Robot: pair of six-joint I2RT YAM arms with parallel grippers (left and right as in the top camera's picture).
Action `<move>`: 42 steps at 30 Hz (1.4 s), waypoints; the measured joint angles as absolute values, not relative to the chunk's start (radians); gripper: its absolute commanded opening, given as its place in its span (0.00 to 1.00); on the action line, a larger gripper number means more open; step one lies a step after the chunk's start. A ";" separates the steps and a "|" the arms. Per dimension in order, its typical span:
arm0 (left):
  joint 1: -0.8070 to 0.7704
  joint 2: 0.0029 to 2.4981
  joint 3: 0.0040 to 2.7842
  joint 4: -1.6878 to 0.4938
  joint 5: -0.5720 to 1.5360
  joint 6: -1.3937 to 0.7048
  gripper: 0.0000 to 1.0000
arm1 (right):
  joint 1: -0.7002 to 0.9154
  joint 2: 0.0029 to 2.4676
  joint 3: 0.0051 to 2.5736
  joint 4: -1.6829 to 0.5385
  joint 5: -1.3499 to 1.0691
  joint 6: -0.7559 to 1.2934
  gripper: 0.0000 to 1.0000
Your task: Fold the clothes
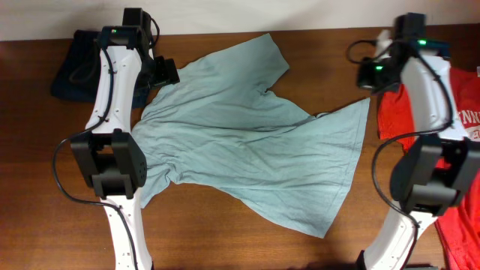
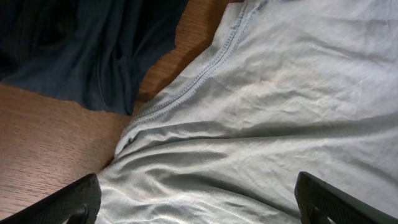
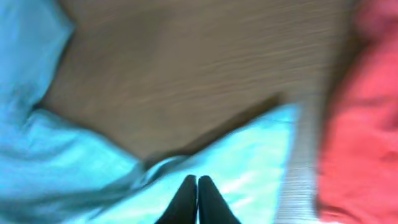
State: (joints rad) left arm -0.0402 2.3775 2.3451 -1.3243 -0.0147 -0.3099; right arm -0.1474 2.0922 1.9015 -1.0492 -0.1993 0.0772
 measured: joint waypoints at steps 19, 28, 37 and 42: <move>-0.040 2.378 2.345 -1.324 -0.015 -0.310 0.99 | 0.133 2.282 1.900 -1.039 -0.207 0.049 0.04; -0.041 2.378 2.345 -1.259 -0.012 -0.310 0.99 | 0.033 2.262 2.103 -1.191 -0.201 0.068 0.41; -0.061 2.378 2.345 -0.981 0.136 -0.226 0.79 | -0.216 2.222 2.162 -1.322 -0.193 0.079 0.99; -0.131 2.391 2.346 -0.780 0.139 -0.144 0.82 | -0.283 2.222 2.162 -1.322 -0.189 0.080 0.99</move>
State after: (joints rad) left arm -0.1310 2.3905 2.3455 -0.7803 0.1390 -0.1436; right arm -0.2832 2.2223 2.1620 -1.3216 -0.1886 0.0799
